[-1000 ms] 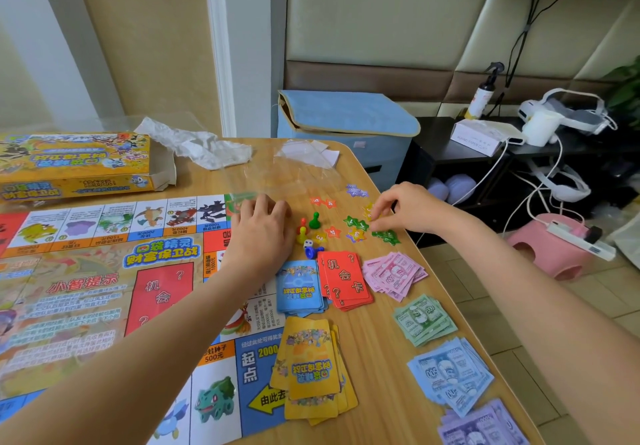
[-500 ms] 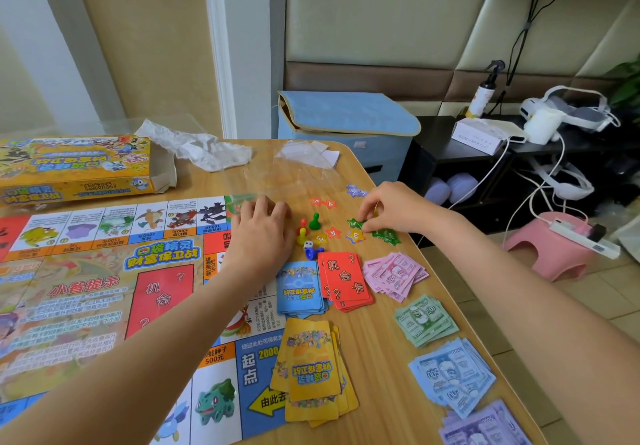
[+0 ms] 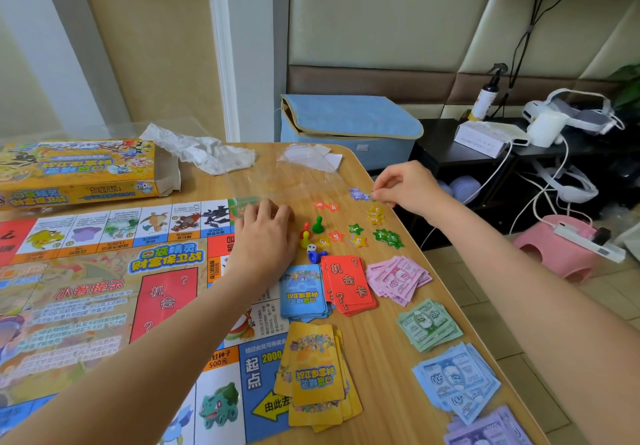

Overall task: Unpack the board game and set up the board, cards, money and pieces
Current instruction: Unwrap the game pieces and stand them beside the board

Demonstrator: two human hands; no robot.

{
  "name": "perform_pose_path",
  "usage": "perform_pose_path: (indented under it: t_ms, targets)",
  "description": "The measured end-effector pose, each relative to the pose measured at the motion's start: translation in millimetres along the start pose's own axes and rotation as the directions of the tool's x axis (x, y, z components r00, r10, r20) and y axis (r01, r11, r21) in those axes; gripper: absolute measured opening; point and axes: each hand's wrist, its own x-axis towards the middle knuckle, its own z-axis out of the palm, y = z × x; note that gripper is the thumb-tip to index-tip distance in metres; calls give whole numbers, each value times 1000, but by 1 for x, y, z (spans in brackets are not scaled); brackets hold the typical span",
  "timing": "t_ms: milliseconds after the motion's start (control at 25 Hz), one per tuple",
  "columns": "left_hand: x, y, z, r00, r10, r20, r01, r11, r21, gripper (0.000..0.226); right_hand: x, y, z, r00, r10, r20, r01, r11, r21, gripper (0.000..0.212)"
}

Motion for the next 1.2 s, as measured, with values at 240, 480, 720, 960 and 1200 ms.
perform_pose_path:
  t_ms: [240,480,720,960,1200]
  targets:
    - [0,1,-1,1000,-1,-1,1,1000,-3,34,-3,12,4,988,-63,137,98,961,-260,13]
    - [-1,0,-1,1000,-2,5,2,1000,3,34,-7,-5,12,960,-131,247,201,938,-281,8]
    - [0,1,-1,1000,-4,0,4,1000,-8,33,1,6,17,986,-100,136,145,912,-385,22]
    - [0,1,-1,1000,-5,3,5,1000,4,33,5,14,22,981,-61,184,131,909,-397,18]
    - [0,0,0,1000,-9,10,9,1000,4,35,8,2,11,990,22,141,-25,999,19,6]
